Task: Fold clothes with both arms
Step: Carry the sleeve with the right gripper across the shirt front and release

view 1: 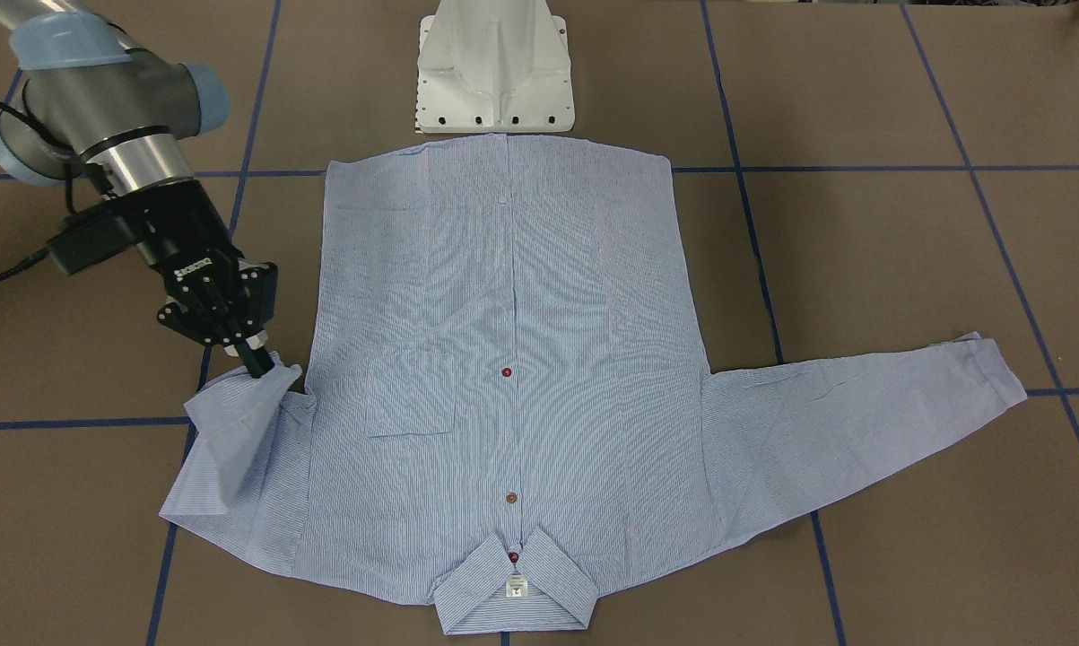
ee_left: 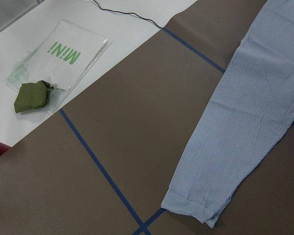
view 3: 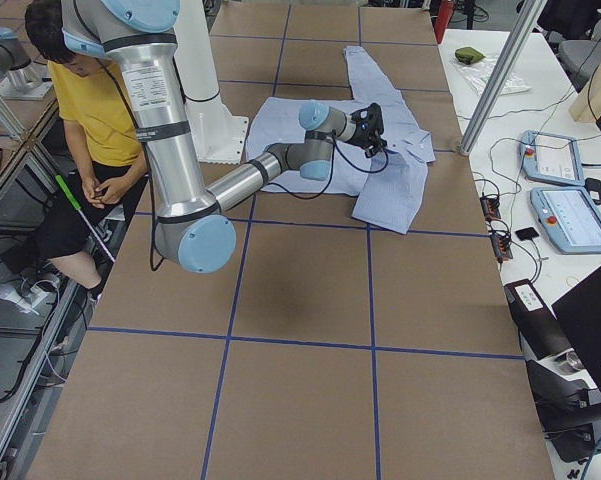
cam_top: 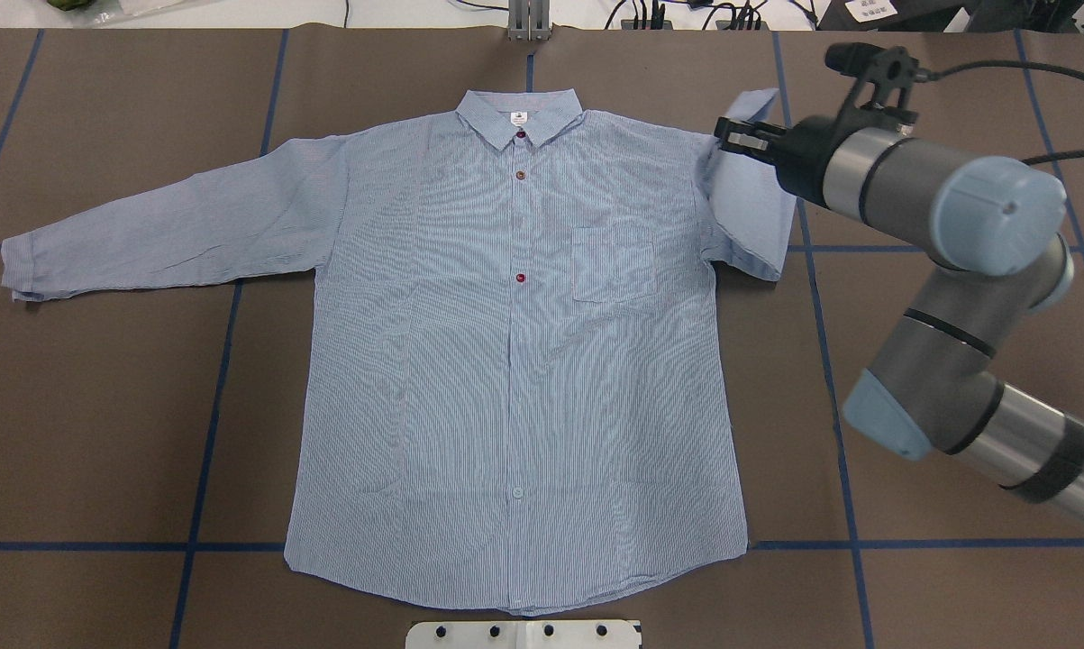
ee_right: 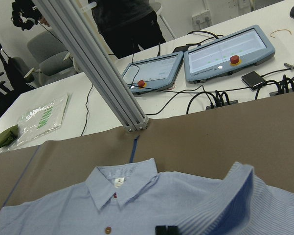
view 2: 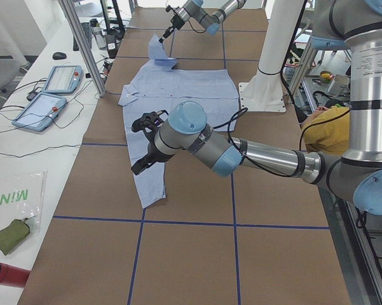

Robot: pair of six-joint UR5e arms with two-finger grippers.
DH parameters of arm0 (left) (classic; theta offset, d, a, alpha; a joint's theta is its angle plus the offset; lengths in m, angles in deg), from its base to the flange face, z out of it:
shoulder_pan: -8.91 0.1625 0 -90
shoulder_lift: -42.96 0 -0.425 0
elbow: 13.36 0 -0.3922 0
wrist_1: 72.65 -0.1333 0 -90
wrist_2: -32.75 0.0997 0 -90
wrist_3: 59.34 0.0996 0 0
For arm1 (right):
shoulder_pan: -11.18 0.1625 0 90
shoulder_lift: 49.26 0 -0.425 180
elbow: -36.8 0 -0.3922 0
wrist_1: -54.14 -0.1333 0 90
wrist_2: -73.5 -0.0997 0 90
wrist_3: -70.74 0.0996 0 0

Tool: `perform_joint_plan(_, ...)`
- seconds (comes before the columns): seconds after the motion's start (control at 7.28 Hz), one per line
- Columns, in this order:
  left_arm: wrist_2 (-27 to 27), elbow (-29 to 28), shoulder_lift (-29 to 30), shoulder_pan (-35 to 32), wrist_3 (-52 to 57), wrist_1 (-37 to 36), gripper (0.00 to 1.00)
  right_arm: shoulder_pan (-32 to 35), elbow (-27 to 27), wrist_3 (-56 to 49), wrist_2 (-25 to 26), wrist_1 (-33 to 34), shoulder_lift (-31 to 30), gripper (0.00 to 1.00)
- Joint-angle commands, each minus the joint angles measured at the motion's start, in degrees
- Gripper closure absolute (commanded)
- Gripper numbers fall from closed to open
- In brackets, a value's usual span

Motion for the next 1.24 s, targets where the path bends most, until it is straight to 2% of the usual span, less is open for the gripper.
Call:
perform_joint_plan(0.0, 0.0, 0.0, 0.0, 0.0, 0.0, 0.0, 0.0, -5.0, 1.1, 2.5, 7.6, 15.7, 13.9, 1.0)
perform_joint_plan(0.14, 0.0, -0.2, -0.1, 0.0, 0.0, 0.0, 0.0, -7.3, 4.2, 5.5, 10.4, 20.1, 19.4, 1.0)
perform_joint_plan(0.41, 0.0, -0.5, -0.1, -0.1, 0.0, 0.0, 0.0, -12.3, 19.6, 7.2, 19.0, 20.1, 29.8, 1.0)
perform_joint_plan(0.55, 0.0, -0.6, 0.0, 0.0, 0.0, 0.0, 0.0, -15.1, 22.0, 8.5, 21.6, 20.2, 30.9, 1.0)
perform_joint_plan(0.69, 0.0, -0.6, 0.0, 0.0, -0.1, 0.0, 0.0, -16.4, 25.0, 8.5, 22.9, 20.2, 32.4, 1.0)
perform_joint_plan(0.96, 0.1, -0.7, 0.0, 0.0, -0.1, 0.0, 0.0, -16.8, 33.5, 11.0, 23.3, 20.5, 39.4, 1.0)
perform_joint_plan(1.1, 0.1, -0.7, -0.1, 0.0, -0.1, 0.0, 0.0, -17.3, 35.1, 11.1, 23.3, 20.6, 40.7, 1.0)
